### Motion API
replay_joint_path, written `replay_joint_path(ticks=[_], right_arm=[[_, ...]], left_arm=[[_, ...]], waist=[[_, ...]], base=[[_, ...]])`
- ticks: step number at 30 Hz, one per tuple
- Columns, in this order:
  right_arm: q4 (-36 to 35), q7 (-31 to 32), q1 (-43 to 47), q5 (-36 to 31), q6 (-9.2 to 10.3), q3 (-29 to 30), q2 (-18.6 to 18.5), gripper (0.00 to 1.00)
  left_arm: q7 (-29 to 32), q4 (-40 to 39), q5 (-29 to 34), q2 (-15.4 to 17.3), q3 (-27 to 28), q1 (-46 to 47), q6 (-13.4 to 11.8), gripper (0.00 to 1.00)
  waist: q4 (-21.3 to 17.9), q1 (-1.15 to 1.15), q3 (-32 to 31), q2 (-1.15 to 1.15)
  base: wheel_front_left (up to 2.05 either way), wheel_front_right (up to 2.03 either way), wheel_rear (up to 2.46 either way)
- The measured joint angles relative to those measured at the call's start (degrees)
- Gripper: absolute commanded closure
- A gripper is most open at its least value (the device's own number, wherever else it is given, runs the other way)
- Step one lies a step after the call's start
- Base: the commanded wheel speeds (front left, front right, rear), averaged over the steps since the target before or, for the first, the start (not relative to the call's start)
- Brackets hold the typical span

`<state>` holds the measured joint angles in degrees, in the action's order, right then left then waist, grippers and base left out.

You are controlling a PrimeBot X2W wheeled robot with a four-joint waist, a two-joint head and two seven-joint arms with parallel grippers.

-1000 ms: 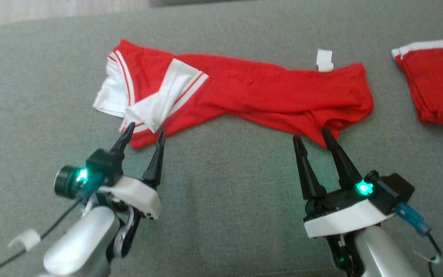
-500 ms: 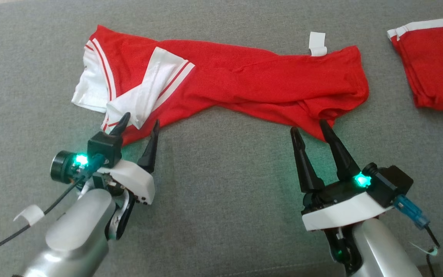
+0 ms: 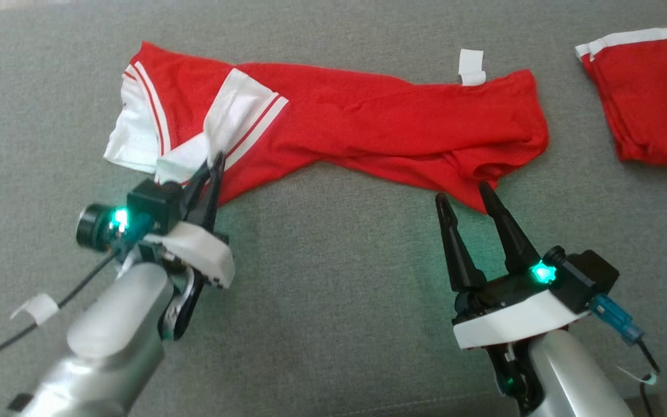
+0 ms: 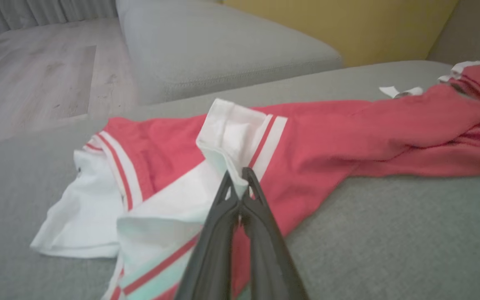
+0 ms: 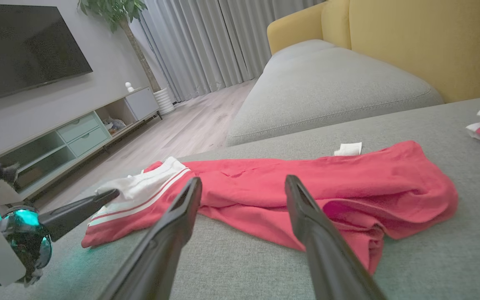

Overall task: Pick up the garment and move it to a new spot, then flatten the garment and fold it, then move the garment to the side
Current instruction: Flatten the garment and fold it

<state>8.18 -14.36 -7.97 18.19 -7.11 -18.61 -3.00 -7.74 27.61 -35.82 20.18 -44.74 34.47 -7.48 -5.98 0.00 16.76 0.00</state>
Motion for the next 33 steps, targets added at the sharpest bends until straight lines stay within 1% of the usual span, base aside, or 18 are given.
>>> replay_joint_path(ticks=[4,8,10,13,14,17,21,27,29,30,31,32,33], right_arm=[[0.0,0.0,0.0,0.9,0.00,-0.5,0.0,0.00],[0.0,0.0,-0.6,1.7,0.00,-1.6,0.0,0.00],[-0.2,0.0,-1.1,2.4,0.00,-1.9,0.0,0.00],[-0.3,0.0,-1.5,3.3,0.00,-2.6,0.0,0.00],[-0.3,0.0,-1.5,3.3,0.00,-2.6,0.0,0.00],[-0.9,0.0,-2.4,4.4,0.00,-3.5,0.0,0.00],[-1.4,0.0,-2.9,5.0,0.00,-4.2,0.0,0.00],[-2.1,0.0,-4.7,6.7,0.00,-6.9,0.0,0.00],[-2.3,0.0,-5.1,7.2,0.00,-7.5,0.0,0.00],[-2.4,0.0,-5.5,7.4,0.00,-7.8,0.0,0.00],[-2.5,0.0,-5.7,7.6,0.00,-8.1,0.0,0.00],[-2.6,0.0,-5.7,7.8,0.00,-8.3,0.0,0.00],[-2.7,0.0,-5.7,7.9,0.00,-8.5,0.0,0.00]], left_arm=[[0.6,-4.1,1.7,1.7,-0.3,4.4,1.3,1.00],[4.1,-7.8,3.6,4.8,0.0,13.3,3.2,1.00],[6.5,-8.5,4.8,6.2,0.1,18.5,4.3,1.00],[9.7,-7.6,5.2,7.6,0.6,25.7,6.2,1.00],[9.7,-7.6,5.2,7.6,0.6,25.7,6.2,1.00],[12.3,-4.8,5.2,8.2,1.2,30.6,7.9,1.00],[14.1,0.8,7.5,9.1,0.8,36.2,9.9,1.00],[14.0,12.2,10.8,10.1,0.7,46.3,11.0,1.00],[12.1,15.9,11.7,10.0,0.9,49.1,10.9,1.00],[10.9,17.7,12.0,9.8,1.3,50.4,10.4,1.00],[9.5,19.3,12.3,9.7,1.9,51.6,9.6,0.00],[8.2,21.0,12.4,9.3,2.4,52.8,8.8,0.00],[7.6,22.8,12.4,8.8,2.6,53.9,8.5,0.00]], waist=[[-0.7,0.00,-0.6,0.00],[-2.2,0.00,-0.6,0.00],[-3.2,-0.01,-0.3,0.00],[-4.9,0.00,0.5,0.00],[-4.9,0.00,0.5,0.00],[-6.9,0.00,1.6,0.00],[-9.0,0.00,3.6,0.00],[-12.4,0.01,7.1,0.00],[-13.6,0.01,8.3,0.00],[-14.2,0.01,8.9,0.00],[-14.8,0.01,9.4,0.00],[-15.3,0.01,10.0,0.00],[-15.8,0.01,10.5,0.00]], base=[[0.00,0.00,0.00],[0.00,0.00,0.00],[0.00,0.00,0.00],[0.00,0.00,0.00],[0.00,0.00,0.00],[0.00,0.00,0.00],[0.00,0.00,0.00],[0.00,0.00,0.00],[0.00,0.00,0.00],[0.00,0.00,0.00],[0.00,0.00,0.00],[0.00,0.00,0.00],[0.00,0.00,0.00]])
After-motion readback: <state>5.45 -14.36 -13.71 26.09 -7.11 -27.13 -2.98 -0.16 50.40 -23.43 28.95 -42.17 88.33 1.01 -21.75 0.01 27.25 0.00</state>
